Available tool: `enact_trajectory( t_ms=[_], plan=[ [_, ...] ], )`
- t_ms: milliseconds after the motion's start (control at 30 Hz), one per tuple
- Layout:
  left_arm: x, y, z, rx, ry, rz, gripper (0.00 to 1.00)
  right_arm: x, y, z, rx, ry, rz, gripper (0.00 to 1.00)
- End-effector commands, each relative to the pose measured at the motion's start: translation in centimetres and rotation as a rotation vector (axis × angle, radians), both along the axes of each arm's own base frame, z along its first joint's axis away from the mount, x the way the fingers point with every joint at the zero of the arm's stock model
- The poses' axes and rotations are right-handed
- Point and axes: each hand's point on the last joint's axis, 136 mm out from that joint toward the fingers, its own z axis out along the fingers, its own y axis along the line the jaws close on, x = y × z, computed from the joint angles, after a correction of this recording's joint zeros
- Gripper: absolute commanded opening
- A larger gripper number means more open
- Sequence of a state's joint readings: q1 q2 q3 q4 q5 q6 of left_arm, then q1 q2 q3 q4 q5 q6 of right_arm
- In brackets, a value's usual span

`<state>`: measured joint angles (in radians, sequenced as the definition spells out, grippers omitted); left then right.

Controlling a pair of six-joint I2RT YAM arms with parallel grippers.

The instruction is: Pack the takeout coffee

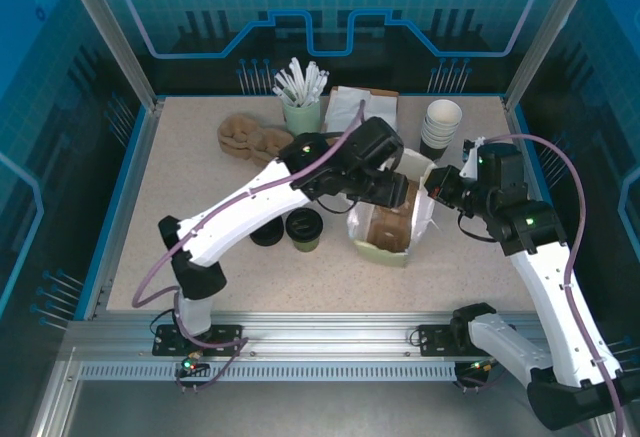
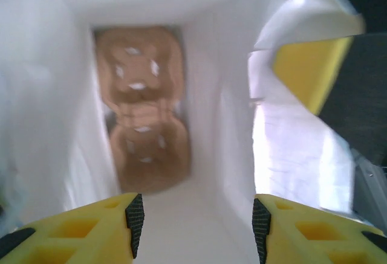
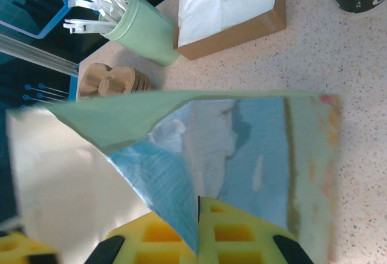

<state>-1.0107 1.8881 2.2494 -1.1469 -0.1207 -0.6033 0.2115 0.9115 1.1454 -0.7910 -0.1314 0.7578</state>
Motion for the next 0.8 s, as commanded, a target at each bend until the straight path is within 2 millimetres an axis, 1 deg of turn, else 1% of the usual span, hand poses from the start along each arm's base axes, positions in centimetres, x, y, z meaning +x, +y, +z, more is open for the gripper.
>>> enact_trajectory(
  t_ms=[0,133,233,400,467,533,667,767],
  plan=[
    [0.4,1.2,1.3,0.007,-0.045,0.025,0.54,0.4,0.5,0.9,0.021,-0.041,0.039,0.0],
    [0.3,1.8,3.0,-0.031,-0.087,0.013,0.54,0.5,1.0,1.2,0.022,-0.081,0.102,0.0],
    [0.2,2.7,4.5,-0.068,-0.129,0.018,0.54,0.4,1.4,1.6,0.045,-0.107,0.145,0.0],
    [0.4,5.6,7.2,-0.107,-0.229,0.069,0.55,-0.1,2.2,2.9,0.085,-0.181,0.214,0.0],
    [0.5,7.1,8.3,-0.127,-0.278,0.095,0.56,-0.3,2.6,3.4,0.105,-0.212,0.242,0.0],
    [0.6,8.6,9.0,-0.141,-0.317,0.133,0.56,-0.6,3.4,3.8,0.133,-0.238,0.288,0.0],
    [0.9,11.1,9.3,-0.151,-0.348,0.198,0.56,-1.0,3.9,3.9,0.146,-0.245,0.331,0.0],
    [1.0,12.4,9.1,-0.141,-0.363,0.225,0.56,-1.2,4.3,3.9,0.164,-0.245,0.356,0.0]
  ],
)
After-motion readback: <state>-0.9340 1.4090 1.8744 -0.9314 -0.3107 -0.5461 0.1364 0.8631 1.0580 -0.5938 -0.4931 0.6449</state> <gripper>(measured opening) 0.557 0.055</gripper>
